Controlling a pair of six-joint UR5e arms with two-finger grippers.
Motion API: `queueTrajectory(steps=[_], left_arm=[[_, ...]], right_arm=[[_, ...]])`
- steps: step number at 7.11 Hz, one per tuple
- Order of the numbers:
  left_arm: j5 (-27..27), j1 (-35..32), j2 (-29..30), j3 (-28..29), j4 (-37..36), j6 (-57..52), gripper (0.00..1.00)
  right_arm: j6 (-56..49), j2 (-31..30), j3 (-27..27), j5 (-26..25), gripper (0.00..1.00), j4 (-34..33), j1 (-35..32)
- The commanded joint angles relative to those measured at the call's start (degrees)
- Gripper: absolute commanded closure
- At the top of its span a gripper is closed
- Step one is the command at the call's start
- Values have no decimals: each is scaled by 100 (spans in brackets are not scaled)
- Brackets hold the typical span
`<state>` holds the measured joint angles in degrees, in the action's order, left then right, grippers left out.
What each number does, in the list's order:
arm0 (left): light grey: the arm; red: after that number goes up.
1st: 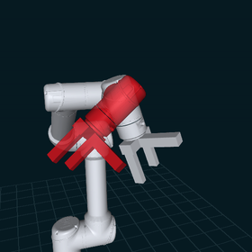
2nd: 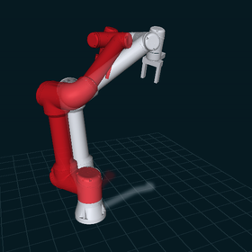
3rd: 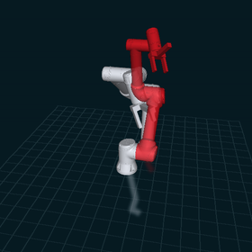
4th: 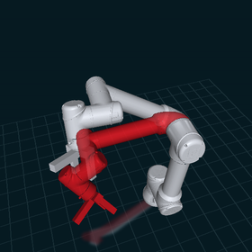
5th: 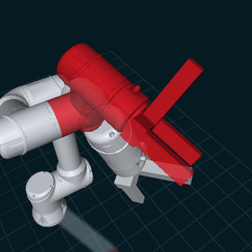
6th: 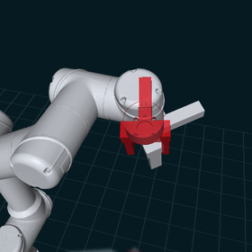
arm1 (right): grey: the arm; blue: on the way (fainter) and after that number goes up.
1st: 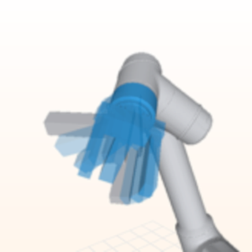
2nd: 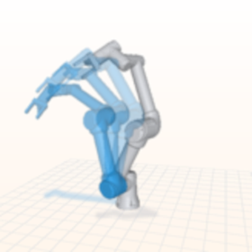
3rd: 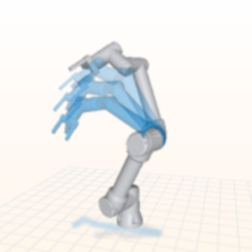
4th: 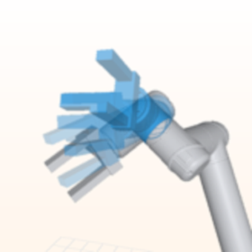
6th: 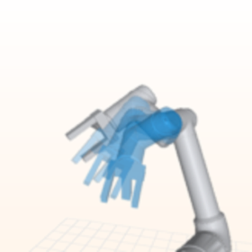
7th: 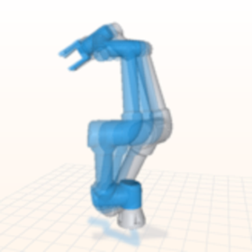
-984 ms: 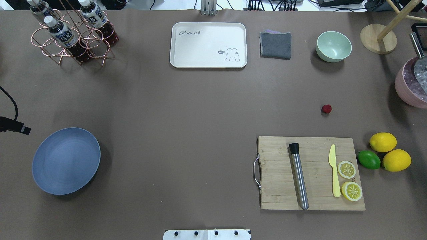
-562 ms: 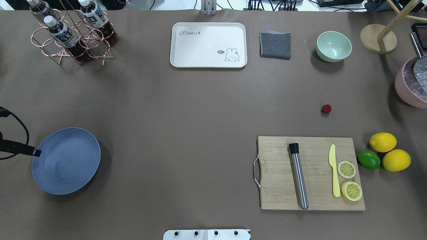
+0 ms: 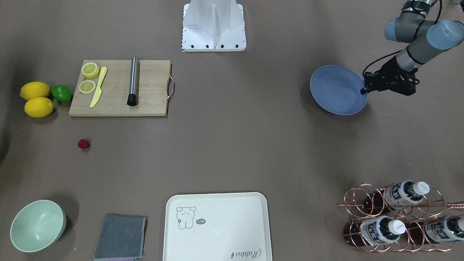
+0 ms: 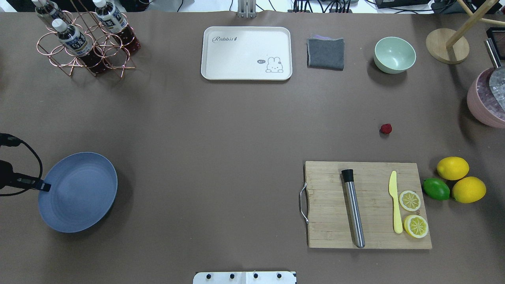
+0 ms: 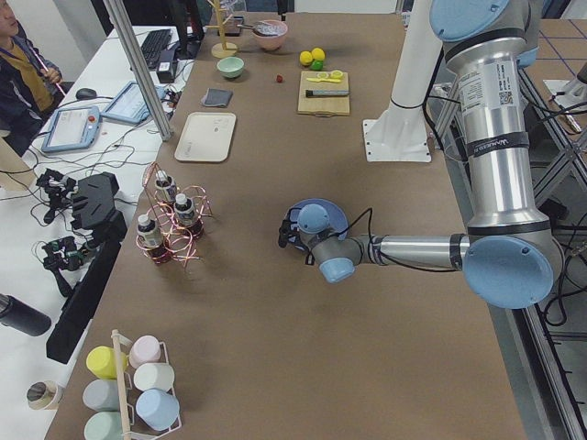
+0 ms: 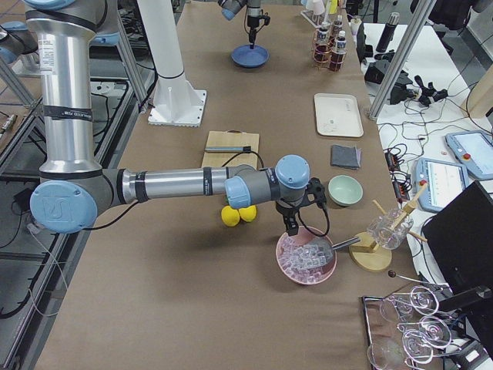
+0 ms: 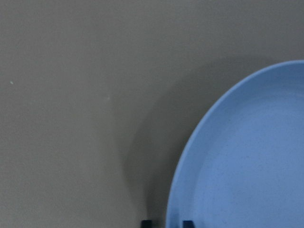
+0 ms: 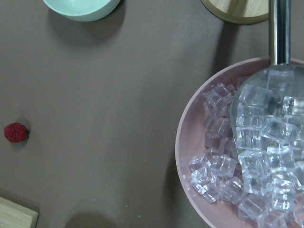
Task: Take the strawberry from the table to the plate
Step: 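Slide the blue plate to center with left gripper while right reaches toward strawberry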
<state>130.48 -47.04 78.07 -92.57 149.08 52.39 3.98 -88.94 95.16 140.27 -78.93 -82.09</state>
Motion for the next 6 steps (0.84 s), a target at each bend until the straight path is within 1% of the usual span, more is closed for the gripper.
queueTrajectory(steps=[1, 2, 3, 4, 5, 6], left_arm=[[319, -33, 277, -111, -28, 252, 100], [329, -33, 697, -181, -37, 1098, 100], [329, 2, 1389, -200, -185, 2020, 100], [268, 106, 2161, -243, -552, 2847, 100], [-115, 543, 2456, -287, -625, 3360, 100], [-589, 1026, 2763, -288, -800, 3626, 100]], right_arm=[[837, 594, -137, 0, 2, -9, 270], [1190, 998, -416, -26, 2, 0, 542], [1350, 1332, -689, -44, 2, 0, 736], [1412, 1553, -822, -201, 3, -9, 1008], [1691, 1703, -841, -324, 3, 0, 1254], [2016, 1740, -806, -525, 3, 61, 1483]])
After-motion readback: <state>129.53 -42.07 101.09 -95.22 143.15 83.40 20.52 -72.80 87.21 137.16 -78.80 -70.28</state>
